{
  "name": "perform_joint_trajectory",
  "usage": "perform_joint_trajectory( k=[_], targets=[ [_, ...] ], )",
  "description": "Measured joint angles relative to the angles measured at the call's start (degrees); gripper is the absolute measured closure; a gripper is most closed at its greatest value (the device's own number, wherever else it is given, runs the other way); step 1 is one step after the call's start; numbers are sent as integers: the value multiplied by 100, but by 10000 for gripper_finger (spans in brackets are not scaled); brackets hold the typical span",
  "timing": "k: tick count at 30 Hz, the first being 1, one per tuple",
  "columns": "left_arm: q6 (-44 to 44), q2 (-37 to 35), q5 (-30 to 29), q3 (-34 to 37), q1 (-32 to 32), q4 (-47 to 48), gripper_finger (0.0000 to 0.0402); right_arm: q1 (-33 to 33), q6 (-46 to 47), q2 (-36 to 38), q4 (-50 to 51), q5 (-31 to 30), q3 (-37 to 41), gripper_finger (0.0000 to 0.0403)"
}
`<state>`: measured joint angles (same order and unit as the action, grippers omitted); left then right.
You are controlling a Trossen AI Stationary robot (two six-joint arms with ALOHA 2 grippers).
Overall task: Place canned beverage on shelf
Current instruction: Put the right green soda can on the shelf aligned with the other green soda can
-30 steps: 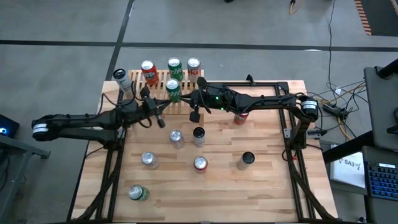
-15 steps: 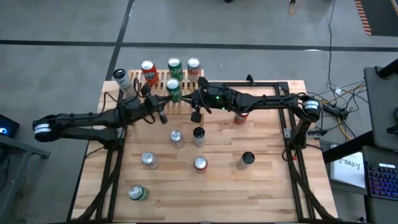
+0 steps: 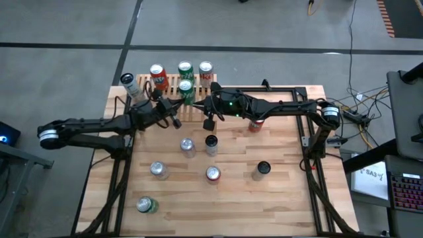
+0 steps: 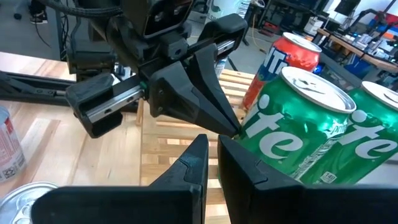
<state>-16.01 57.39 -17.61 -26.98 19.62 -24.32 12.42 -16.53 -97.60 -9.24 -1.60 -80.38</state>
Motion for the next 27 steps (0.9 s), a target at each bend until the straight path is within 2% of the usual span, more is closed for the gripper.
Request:
perform_joint_trajectory(
  k=[10, 24, 27],
  targets=[
    [200, -131, 0, -9, -7, 34, 401, 189, 90, 0, 33, 2, 0, 376],
    [249, -1070, 15, -10, -7, 147, 401, 261, -168, -141, -207, 138, 25, 376],
    [215, -1227, 17, -11, -7, 227, 401, 261, -195, -218, -270, 19, 37, 376]
  ],
)
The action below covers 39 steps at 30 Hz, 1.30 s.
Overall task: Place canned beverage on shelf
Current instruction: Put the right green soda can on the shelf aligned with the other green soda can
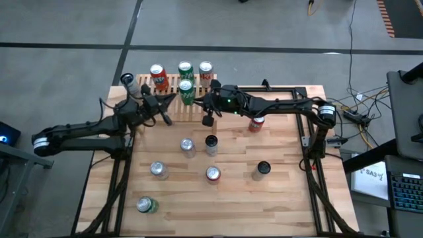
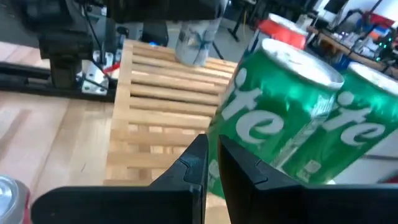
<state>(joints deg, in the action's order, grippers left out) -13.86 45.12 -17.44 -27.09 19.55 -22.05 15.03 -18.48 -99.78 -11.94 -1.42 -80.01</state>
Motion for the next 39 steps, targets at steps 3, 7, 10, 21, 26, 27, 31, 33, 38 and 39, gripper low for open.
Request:
perform_joint_trajectory(
  k=[3, 7, 10, 21, 26, 27, 31, 33, 38, 39],
  targets=[
    [-14, -94, 1, 0, 0, 96, 401, 2, -37, -72, -79, -10, 3, 376],
    [-42, -140, 1, 0, 0, 81, 401, 26, -35, -202, -211, -10, 3, 376],
    [-61, -140, 1, 0, 0, 106, 401, 26, -49, -288, -289, -12, 3, 376],
    [-62, -116, 3, 0, 0, 133, 401, 68, -159, -319, -636, -15, 0, 376],
    [-27, -111, 3, 1, 0, 160, 401, 68, -175, -319, -702, -6, 0, 376],
    [-22, -108, 3, 0, 0, 160, 401, 77, -175, -319, -706, -6, 0, 376],
    [-21, -91, 5, 1, 0, 162, 401, 91, -173, -422, -855, -4, -6, 376],
    [-19, -87, 3, 0, 0, 165, 401, 101, -203, -473, -853, -8, -6, 376],
    [-16, -84, 5, 1, 0, 215, 401, 139, -239, -494, -889, -10, -6, 376],
    [-16, -83, 5, 1, 0, 215, 401, 152, -240, -494, -912, -6, -6, 376]
  ],
)
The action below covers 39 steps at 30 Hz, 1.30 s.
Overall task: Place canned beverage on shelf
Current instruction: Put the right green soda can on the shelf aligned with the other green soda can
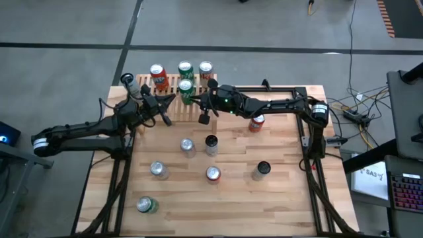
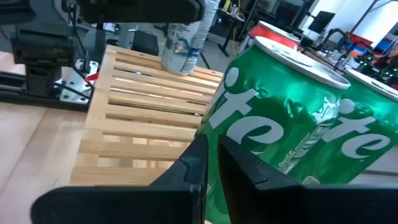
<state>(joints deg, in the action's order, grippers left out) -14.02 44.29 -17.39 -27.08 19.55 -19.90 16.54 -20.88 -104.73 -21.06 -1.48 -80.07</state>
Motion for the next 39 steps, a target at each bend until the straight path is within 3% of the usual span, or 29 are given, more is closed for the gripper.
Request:
perform_joint_trajectory(
  k=[18, 39],
  targets=[
    [189, 61, 14, 1, 0, 251, 401, 97, -67, 40, 88, -4, 0, 376],
    [409, 1372, 240, -222, -2, -224, 401, -123, 87, 715, 951, -9, 2, 376]
  ],
)
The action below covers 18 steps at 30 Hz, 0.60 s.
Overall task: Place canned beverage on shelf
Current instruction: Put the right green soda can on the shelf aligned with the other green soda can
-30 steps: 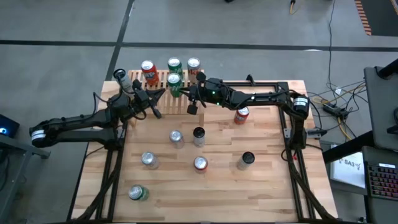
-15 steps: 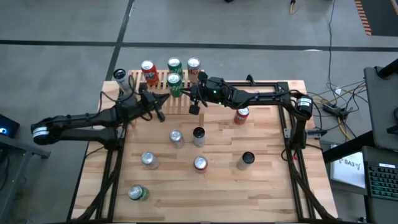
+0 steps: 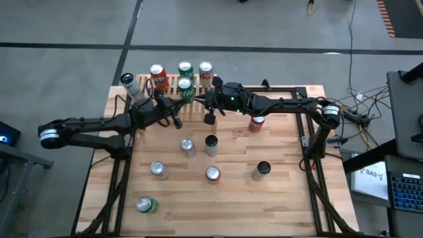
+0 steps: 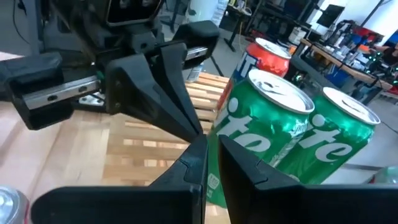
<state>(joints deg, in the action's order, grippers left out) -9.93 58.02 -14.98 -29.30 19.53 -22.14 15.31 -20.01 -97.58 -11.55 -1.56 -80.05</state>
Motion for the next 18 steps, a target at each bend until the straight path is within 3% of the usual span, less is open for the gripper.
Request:
perform_joint_trajectory(
  k=[18],
  targets=[
    [-92, 300, -505, -110, 8, -100, 401, -7, -11, 67, 245, -7, 2, 376]
  ],
)
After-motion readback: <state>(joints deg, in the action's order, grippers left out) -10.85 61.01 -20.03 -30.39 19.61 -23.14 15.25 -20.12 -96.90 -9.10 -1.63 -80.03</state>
